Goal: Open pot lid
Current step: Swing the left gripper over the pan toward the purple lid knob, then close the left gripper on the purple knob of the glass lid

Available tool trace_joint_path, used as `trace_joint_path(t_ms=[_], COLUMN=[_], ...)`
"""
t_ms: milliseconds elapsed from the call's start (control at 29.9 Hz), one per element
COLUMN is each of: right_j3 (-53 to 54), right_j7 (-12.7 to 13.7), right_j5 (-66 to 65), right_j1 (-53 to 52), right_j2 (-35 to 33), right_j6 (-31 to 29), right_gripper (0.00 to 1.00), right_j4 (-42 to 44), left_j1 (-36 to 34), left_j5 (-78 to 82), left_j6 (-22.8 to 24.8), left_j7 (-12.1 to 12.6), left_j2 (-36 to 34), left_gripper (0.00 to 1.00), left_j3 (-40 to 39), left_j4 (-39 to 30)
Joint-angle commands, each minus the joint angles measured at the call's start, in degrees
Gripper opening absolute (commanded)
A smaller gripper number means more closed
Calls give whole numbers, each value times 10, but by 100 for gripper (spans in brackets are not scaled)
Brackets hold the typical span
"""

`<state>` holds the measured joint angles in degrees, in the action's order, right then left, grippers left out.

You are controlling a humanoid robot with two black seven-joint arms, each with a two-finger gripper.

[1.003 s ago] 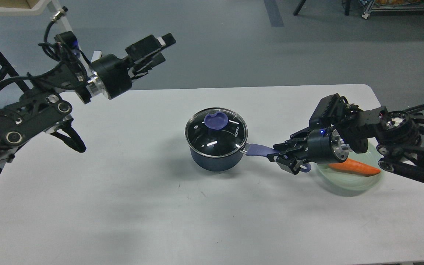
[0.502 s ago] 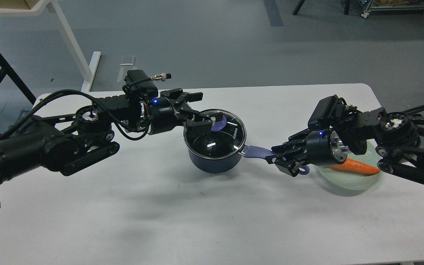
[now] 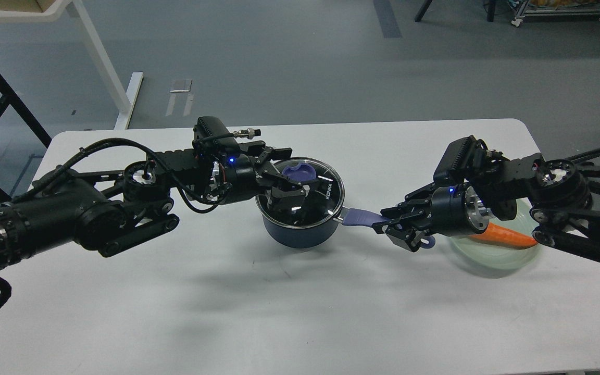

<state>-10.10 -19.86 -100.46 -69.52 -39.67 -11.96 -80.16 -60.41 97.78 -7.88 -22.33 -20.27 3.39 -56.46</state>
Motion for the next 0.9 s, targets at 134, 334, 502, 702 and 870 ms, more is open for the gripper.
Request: trace_joint_path(t_ms=[134,334,502,702,870], right_j3=[0,0,-1,-1,0], right_j7=[0,0,0,0,-1], right_j5=[0,0,0,0,0], right_j1=[1,1,3,2,3], right_j2=[1,1,1,0,1], right_j6=[-1,-1,-1,-1,-1], right_gripper=[26,26,26,27,27], right_j4=[0,0,0,1,2], left_j1=[1,7,6,7,6], left_j5=[-1,0,0,0,-1], left_j6=[0,0,-1,-1,0], left_j7=[-3,-4,-5,-5,-5], left_j2=[9,9,9,9,9], left_gripper=[97,85,80,68,53], left_j3=[2,3,14,14,14], left_j4=[23,23,23,23,22])
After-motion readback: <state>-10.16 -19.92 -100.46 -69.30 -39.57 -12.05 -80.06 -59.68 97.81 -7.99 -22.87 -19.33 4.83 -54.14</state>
